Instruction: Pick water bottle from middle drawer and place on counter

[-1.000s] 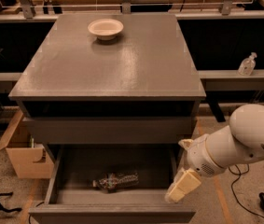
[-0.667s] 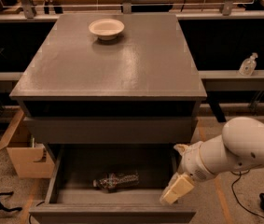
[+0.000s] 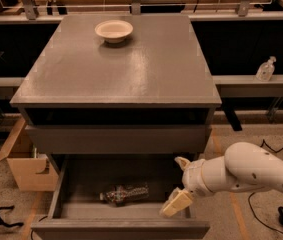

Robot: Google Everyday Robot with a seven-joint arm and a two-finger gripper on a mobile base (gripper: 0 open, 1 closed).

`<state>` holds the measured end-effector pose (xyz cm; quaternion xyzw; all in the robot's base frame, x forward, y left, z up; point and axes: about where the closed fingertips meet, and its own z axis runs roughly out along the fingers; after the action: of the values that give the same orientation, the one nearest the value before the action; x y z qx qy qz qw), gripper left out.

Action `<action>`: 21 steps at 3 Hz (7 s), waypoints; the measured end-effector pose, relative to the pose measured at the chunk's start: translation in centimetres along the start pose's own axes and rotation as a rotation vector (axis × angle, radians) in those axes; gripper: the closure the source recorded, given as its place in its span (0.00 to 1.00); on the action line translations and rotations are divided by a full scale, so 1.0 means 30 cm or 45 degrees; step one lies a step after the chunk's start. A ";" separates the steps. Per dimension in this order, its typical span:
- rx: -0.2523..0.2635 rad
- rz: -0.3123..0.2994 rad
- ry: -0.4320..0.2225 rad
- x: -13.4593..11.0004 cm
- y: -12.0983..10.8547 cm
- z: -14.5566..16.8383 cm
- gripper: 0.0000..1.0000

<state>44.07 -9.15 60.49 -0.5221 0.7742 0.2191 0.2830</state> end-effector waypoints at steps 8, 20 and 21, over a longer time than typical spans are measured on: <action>-0.120 -0.166 -0.169 0.028 -0.114 0.660 0.00; -0.157 -0.276 -0.191 0.073 -0.084 0.828 1.00; -0.128 -0.359 -0.272 0.033 -0.030 0.669 1.00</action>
Offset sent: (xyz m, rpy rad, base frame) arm 0.0082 0.0165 -0.0185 0.0517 -0.0107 0.0174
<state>48.81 2.59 44.88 -0.6129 0.6468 0.2699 0.3649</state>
